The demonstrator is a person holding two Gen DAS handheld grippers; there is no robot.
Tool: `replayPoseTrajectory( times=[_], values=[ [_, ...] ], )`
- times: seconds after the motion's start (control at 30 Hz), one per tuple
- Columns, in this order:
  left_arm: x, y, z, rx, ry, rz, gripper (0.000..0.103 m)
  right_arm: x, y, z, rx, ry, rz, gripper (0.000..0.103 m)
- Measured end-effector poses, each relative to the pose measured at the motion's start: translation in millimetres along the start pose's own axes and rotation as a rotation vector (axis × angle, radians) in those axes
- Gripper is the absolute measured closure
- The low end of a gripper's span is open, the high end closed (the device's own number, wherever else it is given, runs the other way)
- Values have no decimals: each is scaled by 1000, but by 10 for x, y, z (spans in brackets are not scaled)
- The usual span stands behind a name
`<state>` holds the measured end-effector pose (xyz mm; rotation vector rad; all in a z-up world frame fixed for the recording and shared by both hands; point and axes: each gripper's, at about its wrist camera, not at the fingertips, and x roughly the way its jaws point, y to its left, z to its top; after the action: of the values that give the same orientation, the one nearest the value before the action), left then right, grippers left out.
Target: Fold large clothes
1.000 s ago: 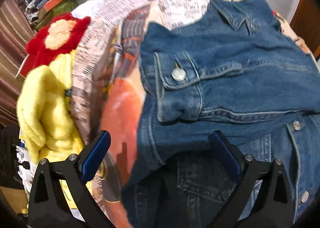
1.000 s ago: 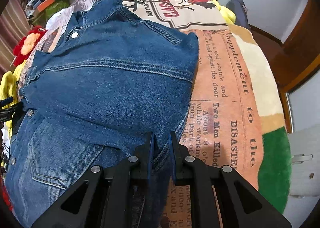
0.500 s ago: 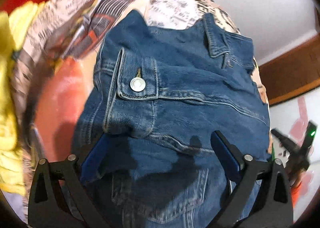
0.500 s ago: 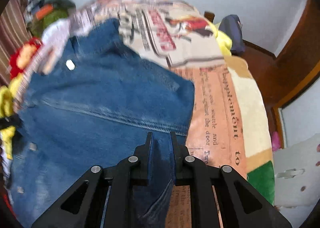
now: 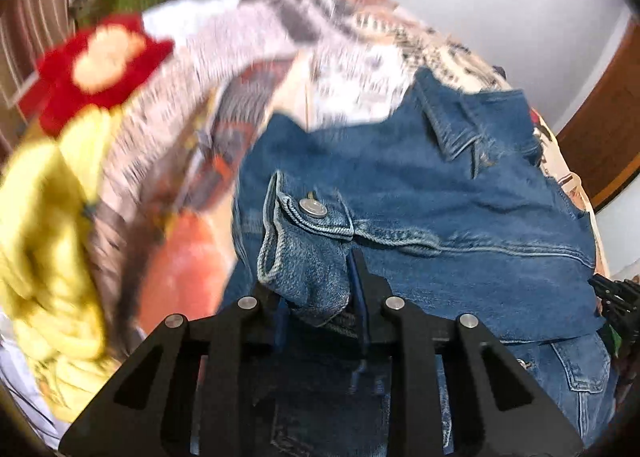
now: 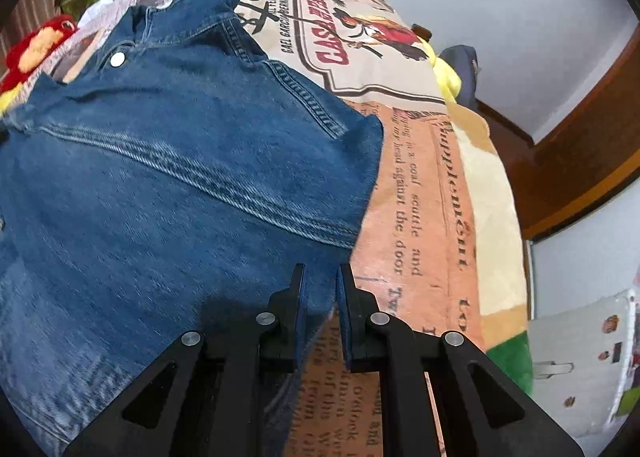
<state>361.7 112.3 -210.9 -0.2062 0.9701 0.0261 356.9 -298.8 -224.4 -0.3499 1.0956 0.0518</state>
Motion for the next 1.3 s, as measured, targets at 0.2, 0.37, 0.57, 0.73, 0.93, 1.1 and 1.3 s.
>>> replayPoseTrajectory(
  times=[0.2, 0.37, 0.57, 0.73, 0.93, 1.1, 1.3],
  values=[
    [-258, 61, -2, 31, -58, -11, 75, -27, -33, -73, 22, -10, 8, 93],
    [81, 111, -164, 31, 20, 26, 75, -53, -47, -123, 27, -26, -12, 78],
    [326, 192, -387, 11, 80, 32, 68, -74, -258, -210, 78, -25, -82, 23],
    [246, 114, -384, 119, 82, 126, 40, -111, -434, -213, 163, 10, -6, 23],
    [-43, 226, -284, 206, 57, 169, 24, -277, -424, -32, 169, -32, 92, 22],
    [-62, 383, 70, 188, 29, 160, 15, -361, -486, 240, 217, -74, 181, 22],
    [226, 553, 470, 109, 68, 89, 15, -236, -594, 520, 287, -62, 261, 22]
  ],
)
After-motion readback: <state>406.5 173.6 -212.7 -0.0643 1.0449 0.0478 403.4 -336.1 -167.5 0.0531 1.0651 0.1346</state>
